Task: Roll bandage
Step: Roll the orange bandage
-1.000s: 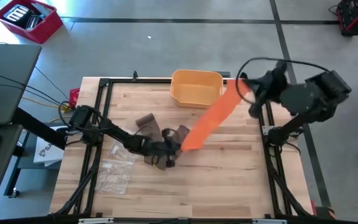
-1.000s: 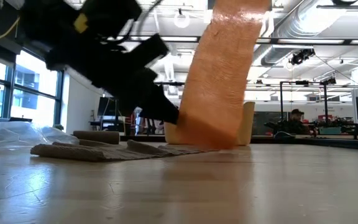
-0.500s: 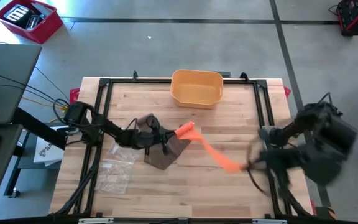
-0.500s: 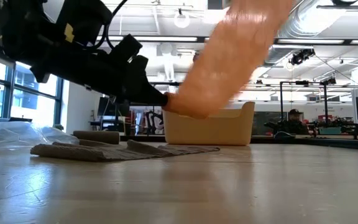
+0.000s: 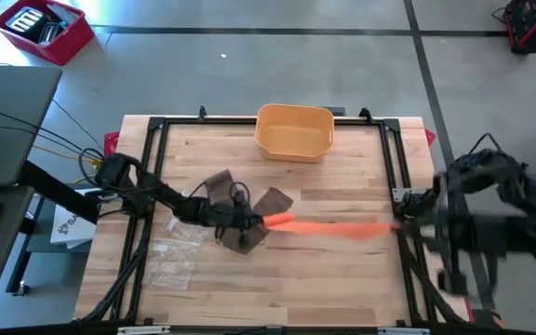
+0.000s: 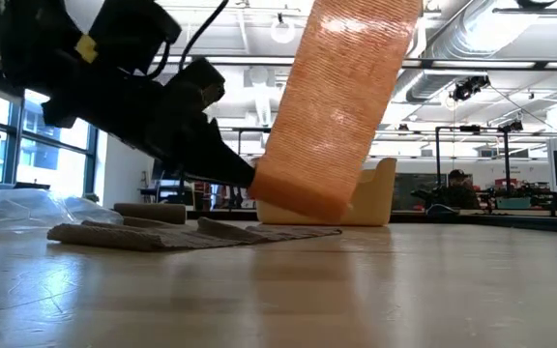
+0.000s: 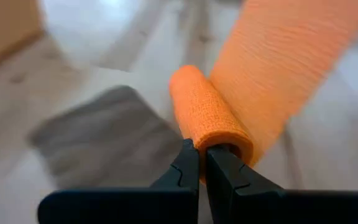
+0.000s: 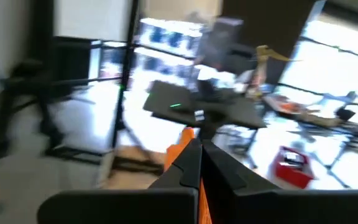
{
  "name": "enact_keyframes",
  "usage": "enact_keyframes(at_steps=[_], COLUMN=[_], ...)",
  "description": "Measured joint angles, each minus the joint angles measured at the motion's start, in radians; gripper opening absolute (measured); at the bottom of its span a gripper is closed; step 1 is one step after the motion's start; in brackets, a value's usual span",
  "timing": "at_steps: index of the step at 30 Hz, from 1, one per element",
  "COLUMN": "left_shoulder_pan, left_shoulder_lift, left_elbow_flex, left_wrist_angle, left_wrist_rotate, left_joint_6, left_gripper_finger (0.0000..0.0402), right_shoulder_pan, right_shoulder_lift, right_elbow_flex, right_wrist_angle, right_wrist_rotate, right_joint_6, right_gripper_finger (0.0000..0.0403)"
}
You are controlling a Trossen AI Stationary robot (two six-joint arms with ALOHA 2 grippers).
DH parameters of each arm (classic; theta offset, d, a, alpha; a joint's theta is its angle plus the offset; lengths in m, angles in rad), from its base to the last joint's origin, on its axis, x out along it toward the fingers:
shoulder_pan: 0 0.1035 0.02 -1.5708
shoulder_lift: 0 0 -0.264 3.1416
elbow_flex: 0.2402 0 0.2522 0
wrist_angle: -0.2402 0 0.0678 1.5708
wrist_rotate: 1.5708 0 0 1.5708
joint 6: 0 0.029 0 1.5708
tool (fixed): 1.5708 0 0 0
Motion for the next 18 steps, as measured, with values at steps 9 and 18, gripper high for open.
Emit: enact_keyframes(at_steps=[9,18], left_shoulder_pan=[-0.132,-0.243], left_shoulder_lift=[0.000,-0.093], left_elbow_flex=[0.277,0.461], left_wrist_angle=[-0.271,-0.345], left_wrist_rotate=[0.319,0.439], left_joint_6=[0.045,0.054], left_gripper_finger=[0.0001,0.0000], right_shoulder_pan=[-0.372,-0.878], right_shoulder_lift=[-0.146,-0.259], right_elbow_flex=[-0.001,-0.033], right_wrist_angle=[-0.062,-0.604], right_wrist_rotate=[0.004,-0.175], right_joint_6=[-0.083,0.289], right_gripper_finger=[0.0000,0.0000])
